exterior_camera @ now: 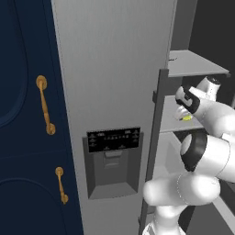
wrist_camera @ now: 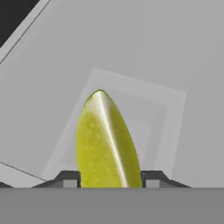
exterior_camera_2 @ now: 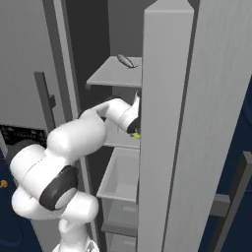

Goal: Grab a lemon wedge from the fridge and one ice cube from the ice bowl, and put them in the glass of lemonade.

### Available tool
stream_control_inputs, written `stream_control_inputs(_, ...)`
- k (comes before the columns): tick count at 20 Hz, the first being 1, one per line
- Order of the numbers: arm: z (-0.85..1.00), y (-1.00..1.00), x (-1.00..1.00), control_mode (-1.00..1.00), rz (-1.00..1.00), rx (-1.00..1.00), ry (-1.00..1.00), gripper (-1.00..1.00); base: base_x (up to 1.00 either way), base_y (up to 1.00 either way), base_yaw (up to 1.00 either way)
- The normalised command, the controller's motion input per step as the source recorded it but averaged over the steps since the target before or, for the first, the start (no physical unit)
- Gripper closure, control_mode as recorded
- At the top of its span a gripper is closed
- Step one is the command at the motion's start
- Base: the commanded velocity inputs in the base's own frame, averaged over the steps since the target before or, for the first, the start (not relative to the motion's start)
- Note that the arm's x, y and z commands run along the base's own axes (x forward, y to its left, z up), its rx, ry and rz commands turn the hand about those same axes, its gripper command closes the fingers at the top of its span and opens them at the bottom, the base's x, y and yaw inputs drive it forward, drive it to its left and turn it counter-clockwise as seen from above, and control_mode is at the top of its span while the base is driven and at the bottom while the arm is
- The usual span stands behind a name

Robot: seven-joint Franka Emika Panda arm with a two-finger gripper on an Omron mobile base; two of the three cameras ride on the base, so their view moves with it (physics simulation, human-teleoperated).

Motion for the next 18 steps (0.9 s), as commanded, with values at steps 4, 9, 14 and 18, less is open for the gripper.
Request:
stream_control_inputs(4, 0.35, 0.42, -0.82, -1.0, 0.0, -0.01, 0.01, 1.0, 0.0, 0.0, 0.0)
stream_control_inputs(9, 0.27, 0.25, -0.99, -1.0, 0.0, 0.0, 0.0, 1.0, 0.0, 0.0, 0.0)
stream_control_inputs(14, 0.72, 0.2, -1.0, -1.0, -0.05, 0.0, 0.0, 1.0, 0.0, 0.0, 0.0)
stream_control_inputs(18, 0.98, 0.22, -1.0, -1.0, -0.06, -0.02, 0.0, 1.0, 0.0, 0.0, 0.0)
